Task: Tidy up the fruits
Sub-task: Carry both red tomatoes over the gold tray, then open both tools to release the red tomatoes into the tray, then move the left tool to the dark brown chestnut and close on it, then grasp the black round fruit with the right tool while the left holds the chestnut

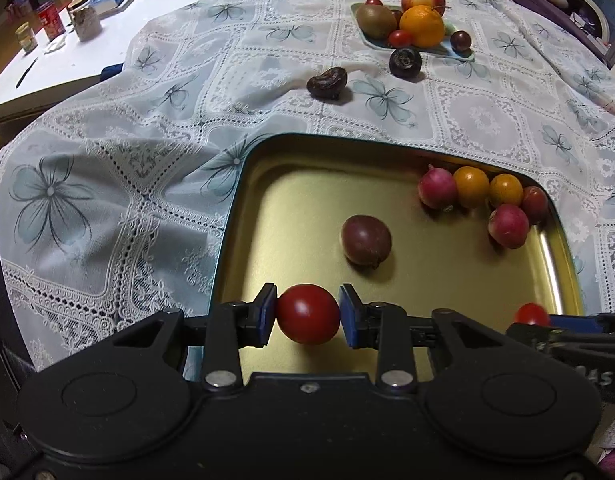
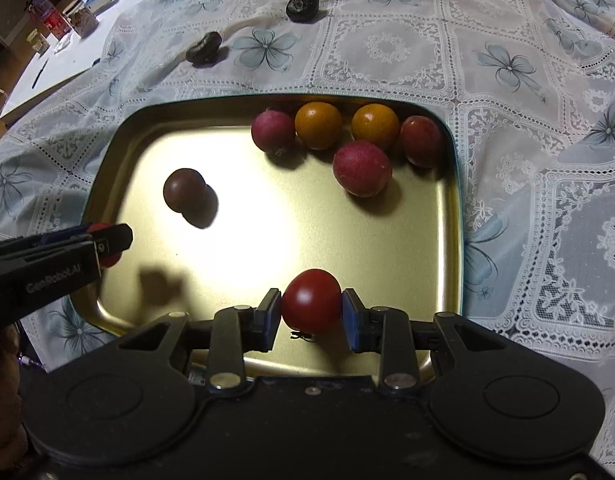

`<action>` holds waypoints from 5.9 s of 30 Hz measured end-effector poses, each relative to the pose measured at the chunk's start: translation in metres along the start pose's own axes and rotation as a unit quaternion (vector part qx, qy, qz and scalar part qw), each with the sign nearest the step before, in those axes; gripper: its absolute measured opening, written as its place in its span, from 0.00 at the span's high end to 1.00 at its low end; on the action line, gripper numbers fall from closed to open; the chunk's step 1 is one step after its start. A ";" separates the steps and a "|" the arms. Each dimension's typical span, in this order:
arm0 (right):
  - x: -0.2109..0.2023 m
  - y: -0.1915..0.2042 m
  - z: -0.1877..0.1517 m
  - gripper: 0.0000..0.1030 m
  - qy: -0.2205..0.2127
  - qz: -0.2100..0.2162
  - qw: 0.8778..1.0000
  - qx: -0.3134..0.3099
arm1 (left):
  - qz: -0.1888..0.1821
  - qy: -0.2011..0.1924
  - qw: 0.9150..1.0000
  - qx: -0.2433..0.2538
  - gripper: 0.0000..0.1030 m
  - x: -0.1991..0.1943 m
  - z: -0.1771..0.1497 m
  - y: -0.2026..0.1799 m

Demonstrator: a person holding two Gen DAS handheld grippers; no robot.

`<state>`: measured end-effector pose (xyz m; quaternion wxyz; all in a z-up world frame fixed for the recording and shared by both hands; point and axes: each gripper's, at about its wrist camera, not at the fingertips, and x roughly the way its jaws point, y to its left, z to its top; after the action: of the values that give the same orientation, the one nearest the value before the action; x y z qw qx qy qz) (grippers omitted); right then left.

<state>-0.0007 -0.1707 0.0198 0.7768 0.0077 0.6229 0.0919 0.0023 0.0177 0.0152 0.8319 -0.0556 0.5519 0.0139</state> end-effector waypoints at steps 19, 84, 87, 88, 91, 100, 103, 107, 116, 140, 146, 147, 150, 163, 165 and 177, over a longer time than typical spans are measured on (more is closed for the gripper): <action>0.003 -0.001 -0.001 0.68 0.014 -0.006 1.000 -0.002 | -0.003 0.031 1.000 0.003 0.59 0.017 -0.006 -0.006; -0.018 0.006 0.044 0.66 -0.040 -0.013 0.999 -0.012 | -0.012 -0.019 1.000 0.005 0.59 0.013 0.076 0.014; -0.017 0.002 0.053 0.66 -0.043 -0.015 0.999 -0.001 | -0.016 -0.027 0.999 0.007 0.59 0.016 0.093 0.015; -0.016 0.001 0.056 0.66 -0.044 -0.015 0.999 0.004 | -0.014 -0.028 0.999 0.008 0.59 0.018 0.099 0.014; -0.014 -0.001 0.066 0.66 -0.047 -0.012 0.999 0.012 | -0.014 -0.031 0.999 0.015 0.59 0.025 0.115 0.010; 0.006 -0.002 0.101 0.64 -0.031 -0.021 0.999 0.026 | 0.004 -0.021 0.999 0.048 0.59 0.050 0.145 -0.010; 0.013 -0.002 0.112 0.64 -0.024 -0.026 0.999 0.031 | 0.008 -0.015 0.998 0.055 0.58 0.058 0.153 -0.014; 0.025 -0.004 0.128 0.64 -0.016 -0.039 0.998 0.041 | 0.007 -0.008 0.998 0.065 0.58 0.068 0.161 -0.019; 0.046 -0.008 0.151 0.64 0.003 -0.046 0.997 0.054 | 0.000 0.009 0.998 0.069 0.58 0.090 0.173 -0.024; 0.054 -0.014 0.161 0.63 0.000 -0.039 0.997 0.061 | -0.012 0.030 0.999 0.042 0.51 0.129 0.190 -0.019; 0.056 -0.012 0.169 0.63 -0.012 -0.040 0.997 0.063 | -0.001 0.008 0.999 0.041 0.53 0.119 0.187 -0.020; 0.056 -0.012 0.172 0.63 -0.016 -0.040 0.997 0.067 | 0.003 0.003 0.999 0.041 0.53 0.114 0.186 -0.019; 0.057 -0.012 0.186 0.63 -0.028 -0.037 0.995 0.083 | 0.018 -0.008 0.999 0.044 0.53 0.098 0.183 -0.016; 0.092 0.009 0.271 0.59 -0.056 -0.034 0.989 0.134 | 0.015 -0.021 0.999 0.036 0.53 0.057 0.149 0.016; 0.099 0.011 0.276 0.58 -0.054 -0.027 0.987 0.149 | 0.012 -0.022 0.999 0.037 0.53 0.055 0.144 0.020; 0.145 0.030 0.294 0.53 -0.029 -0.086 0.984 0.154 | -0.003 -0.022 0.999 0.028 0.53 0.047 0.123 0.035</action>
<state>0.3105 -0.0890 -0.0507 0.7888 0.0766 0.6055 -0.0725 0.1306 0.0643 0.0167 0.8454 -0.0338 0.5331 -0.0030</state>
